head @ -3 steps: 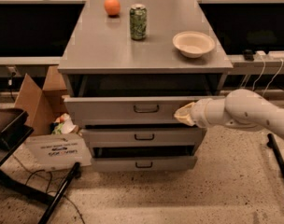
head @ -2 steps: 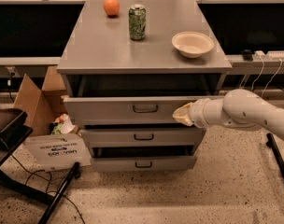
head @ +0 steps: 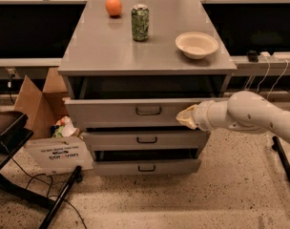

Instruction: Close top drawer

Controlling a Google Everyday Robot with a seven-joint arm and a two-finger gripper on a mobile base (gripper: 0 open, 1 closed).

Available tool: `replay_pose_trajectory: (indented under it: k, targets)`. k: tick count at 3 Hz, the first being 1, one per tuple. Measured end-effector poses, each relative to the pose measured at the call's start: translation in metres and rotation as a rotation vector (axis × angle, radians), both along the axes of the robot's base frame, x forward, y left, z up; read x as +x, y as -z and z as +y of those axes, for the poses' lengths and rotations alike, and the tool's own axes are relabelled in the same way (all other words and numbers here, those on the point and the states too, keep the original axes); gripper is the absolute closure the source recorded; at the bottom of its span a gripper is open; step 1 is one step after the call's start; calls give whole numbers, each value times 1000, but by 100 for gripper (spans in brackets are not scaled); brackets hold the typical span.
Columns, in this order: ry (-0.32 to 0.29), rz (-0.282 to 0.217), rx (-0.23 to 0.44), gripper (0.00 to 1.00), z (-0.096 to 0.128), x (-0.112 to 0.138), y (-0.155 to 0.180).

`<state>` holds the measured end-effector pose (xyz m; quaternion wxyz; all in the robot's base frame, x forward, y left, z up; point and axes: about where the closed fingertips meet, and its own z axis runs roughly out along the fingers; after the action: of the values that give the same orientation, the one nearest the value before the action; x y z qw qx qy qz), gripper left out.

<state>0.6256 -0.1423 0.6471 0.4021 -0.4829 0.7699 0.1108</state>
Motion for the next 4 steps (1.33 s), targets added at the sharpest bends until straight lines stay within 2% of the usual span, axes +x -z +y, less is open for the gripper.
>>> replay_pose_trajectory:
  k: [1,2,3,4]
  targets:
    - [0,0,0,12,0,0,0]
    - [0,0,0,0,0,0,0]
    - [0,0,0,0,0,0,0]
    - [-1,-3,-6,27,1,-2,-2]
